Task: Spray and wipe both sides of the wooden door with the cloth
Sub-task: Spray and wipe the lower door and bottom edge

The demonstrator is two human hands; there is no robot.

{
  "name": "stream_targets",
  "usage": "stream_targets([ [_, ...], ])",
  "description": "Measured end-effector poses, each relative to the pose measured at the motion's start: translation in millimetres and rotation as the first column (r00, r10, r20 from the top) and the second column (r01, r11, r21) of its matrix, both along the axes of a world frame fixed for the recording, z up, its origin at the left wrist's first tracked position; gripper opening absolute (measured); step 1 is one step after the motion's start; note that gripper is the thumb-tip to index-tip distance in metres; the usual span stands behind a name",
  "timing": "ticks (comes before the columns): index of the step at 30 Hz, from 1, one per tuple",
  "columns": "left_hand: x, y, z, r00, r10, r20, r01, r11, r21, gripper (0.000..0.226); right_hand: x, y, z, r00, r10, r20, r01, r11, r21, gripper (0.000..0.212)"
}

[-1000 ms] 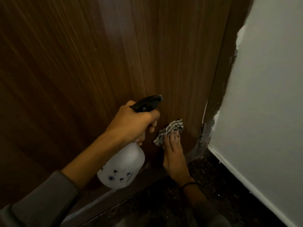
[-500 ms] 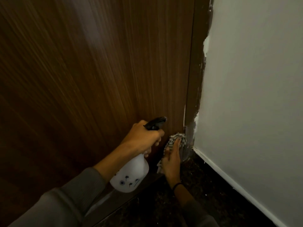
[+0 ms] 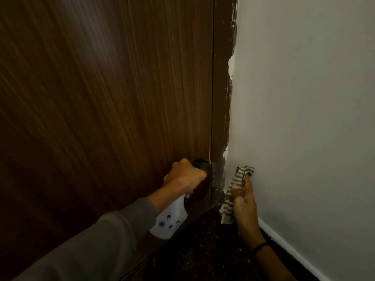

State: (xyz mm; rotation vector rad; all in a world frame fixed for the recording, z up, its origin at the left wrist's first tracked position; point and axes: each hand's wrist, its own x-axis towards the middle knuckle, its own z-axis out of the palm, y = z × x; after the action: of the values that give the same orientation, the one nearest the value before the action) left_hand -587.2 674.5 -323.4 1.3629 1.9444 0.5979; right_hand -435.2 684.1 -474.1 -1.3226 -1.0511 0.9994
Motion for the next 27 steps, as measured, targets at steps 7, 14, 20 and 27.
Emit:
stream_targets([
  [7,-12.3,-2.3,11.3,0.994,0.008,0.106,-0.012,0.999,0.036,0.019,-36.2,38.5,40.9,0.965,0.041,0.259,-0.132,0.929,0.345,0.055],
  [14,-23.3,-5.5,19.9,0.991,0.001,0.134,-0.005,1.0,0.029,0.017,-78.8,77.1,-36.3,0.9,-0.208,0.384,0.104,0.956,0.276,0.047],
  [20,-32.0,-2.4,26.0,0.981,0.014,0.193,-0.025,0.998,0.055,0.023,-82.1,61.5,-126.6,0.963,-0.068,0.263,0.086,0.994,-0.061,0.034],
  [27,-35.4,3.3,29.3,0.978,0.009,0.21,-0.027,0.996,0.081,0.017,-66.2,75.9,-95.9,0.918,-0.06,0.391,0.077,0.997,-0.027,0.025],
])
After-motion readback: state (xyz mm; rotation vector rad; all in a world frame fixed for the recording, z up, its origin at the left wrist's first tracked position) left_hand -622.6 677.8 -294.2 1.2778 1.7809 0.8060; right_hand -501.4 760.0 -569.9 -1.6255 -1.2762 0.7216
